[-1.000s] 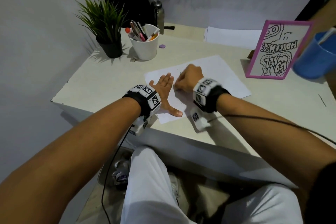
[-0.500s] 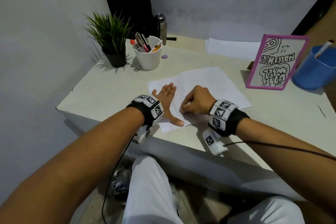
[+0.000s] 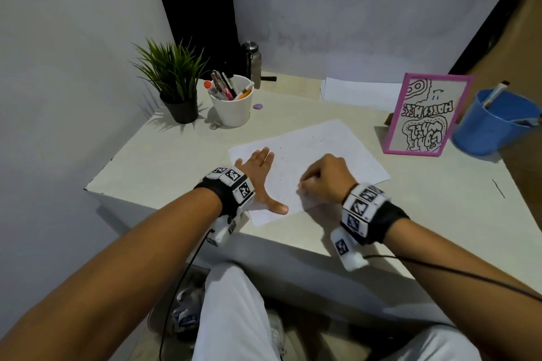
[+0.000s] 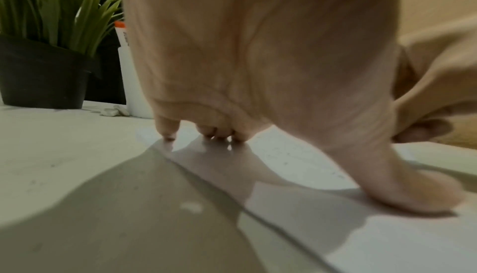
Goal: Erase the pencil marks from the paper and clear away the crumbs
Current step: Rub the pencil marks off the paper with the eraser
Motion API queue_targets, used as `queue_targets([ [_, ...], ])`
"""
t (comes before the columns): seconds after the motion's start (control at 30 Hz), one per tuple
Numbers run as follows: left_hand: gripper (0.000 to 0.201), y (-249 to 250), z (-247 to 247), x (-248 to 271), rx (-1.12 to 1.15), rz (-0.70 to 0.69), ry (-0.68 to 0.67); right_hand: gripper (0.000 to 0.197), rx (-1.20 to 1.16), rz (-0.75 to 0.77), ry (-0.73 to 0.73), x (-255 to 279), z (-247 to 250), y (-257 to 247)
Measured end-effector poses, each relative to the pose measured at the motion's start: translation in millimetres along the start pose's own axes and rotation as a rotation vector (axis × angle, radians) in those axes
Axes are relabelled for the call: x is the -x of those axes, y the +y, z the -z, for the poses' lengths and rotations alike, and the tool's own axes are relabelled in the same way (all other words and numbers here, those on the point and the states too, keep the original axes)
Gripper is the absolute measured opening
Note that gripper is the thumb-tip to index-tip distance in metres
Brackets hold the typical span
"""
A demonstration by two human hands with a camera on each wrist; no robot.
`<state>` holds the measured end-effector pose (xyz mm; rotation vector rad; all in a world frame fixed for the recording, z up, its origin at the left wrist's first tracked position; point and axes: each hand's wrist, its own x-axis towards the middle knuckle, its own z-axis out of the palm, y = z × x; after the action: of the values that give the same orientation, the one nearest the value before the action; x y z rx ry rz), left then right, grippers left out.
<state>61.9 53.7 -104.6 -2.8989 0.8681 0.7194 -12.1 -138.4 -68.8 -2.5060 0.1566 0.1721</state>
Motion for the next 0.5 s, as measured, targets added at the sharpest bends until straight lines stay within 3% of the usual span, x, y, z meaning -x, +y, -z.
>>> queue_targets([
  [0.1,0.139,5,7,18,-0.002,0.08,0.022,0.005,-0.003,-0.067,0.05,1,7,18],
  [0.27,0.073,5,16,47,-0.042,0.075,0.091,0.005,0.086,-0.017,0.064,-27,18,15],
  [0.37,0.051,-1,19,49,0.076,0.062,0.168,0.008,0.161,0.001,0.022,-46,23,6],
  [0.43,0.057,-6,24,38,0.172,-0.005,0.207,0.01,0.215,0.012,0.019,-52,23,-1],
  [0.5,0.084,-10,26,25,0.234,-0.115,0.183,0.012,0.209,0.055,0.065,-52,17,-10],
])
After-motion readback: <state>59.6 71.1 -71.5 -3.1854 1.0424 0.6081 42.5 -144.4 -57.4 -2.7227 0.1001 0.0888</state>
